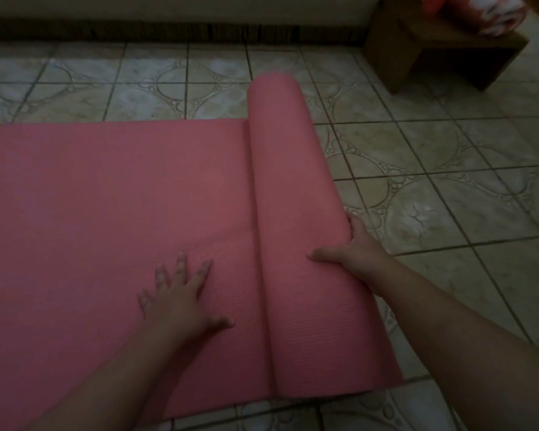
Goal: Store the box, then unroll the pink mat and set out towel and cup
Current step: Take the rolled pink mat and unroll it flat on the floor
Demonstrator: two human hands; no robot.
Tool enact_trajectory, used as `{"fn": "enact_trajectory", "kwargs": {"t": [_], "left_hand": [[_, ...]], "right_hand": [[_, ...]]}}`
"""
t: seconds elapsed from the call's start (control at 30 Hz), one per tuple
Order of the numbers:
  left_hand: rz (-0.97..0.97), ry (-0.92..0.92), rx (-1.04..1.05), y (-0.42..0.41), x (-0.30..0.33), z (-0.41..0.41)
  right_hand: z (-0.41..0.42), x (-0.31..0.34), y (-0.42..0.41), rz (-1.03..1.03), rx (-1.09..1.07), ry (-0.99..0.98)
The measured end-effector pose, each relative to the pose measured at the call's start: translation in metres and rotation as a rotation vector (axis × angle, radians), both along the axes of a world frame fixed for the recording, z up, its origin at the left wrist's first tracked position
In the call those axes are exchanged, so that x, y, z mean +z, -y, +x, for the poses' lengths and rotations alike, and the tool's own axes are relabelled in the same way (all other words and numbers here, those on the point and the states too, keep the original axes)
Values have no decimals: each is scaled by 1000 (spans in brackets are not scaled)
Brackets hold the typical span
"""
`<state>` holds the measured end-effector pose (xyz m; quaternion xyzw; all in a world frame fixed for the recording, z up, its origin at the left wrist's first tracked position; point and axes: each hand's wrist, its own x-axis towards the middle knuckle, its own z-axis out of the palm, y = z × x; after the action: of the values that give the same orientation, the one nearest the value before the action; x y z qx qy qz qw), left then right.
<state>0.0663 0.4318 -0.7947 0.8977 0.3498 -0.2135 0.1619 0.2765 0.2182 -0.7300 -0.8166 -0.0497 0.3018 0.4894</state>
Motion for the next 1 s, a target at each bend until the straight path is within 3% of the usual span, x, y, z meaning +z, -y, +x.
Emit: {"fn": "enact_trajectory", "kwargs": {"t": [0.17,0.27,0.37,0.53,0.67,1.0], "left_hand": [[7,-13,-2,0,-3,1],[1,-18,-9,-1,-4,1],[-7,-19,-4,-2,-5,1],[-33,-20,62,6,-1,9],[-20,6,111,27,4,23],[-49,97,-149,74,0,40]], "right_hand": [[13,4,19,-105,-37,-37],[28,11,44,-270,-241,92],[27,17,50,-248,-446,156],[11,25,33,-274,-158,58],[6,18,33,-370,-68,51],[13,20,29,-361,18,140]]}}
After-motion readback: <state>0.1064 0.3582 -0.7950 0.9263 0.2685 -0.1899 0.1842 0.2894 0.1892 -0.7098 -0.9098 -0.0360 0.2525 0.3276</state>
